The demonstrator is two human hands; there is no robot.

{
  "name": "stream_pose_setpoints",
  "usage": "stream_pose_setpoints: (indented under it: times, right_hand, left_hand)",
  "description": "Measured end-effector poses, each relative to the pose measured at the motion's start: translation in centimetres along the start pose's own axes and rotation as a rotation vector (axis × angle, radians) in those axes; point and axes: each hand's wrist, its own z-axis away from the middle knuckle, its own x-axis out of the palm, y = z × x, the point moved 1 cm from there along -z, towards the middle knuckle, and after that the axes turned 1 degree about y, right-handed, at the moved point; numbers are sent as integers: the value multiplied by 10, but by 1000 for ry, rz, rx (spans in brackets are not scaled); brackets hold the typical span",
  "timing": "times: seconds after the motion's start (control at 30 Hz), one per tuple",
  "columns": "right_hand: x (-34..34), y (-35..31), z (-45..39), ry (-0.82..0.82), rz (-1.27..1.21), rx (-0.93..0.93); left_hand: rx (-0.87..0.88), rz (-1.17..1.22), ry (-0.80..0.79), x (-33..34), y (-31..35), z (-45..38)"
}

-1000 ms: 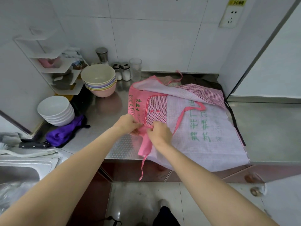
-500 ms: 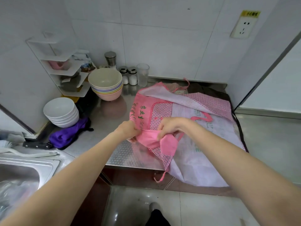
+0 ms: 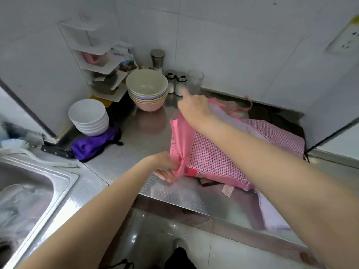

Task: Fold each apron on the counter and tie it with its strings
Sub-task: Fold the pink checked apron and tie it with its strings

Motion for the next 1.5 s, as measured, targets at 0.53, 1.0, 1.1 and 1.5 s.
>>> stream_pose_setpoints:
  times: [0.53, 1.0, 1.1, 1.5]
  right_hand:
    - [123, 54, 93, -612, -304, 257]
    - [163, 60, 170, -780, -218, 513]
    - [159, 59, 169, -791, -145, 501]
    - [150, 68, 162, -681, -246, 492]
  left_hand:
    - [-32, -386, 133, -28, -17, -12]
    - [-72, 11, 81, -17, -53, -21]
    - [-58, 20, 200, -19, -54, -25]
    - [423, -1167, 162, 37, -7, -44]
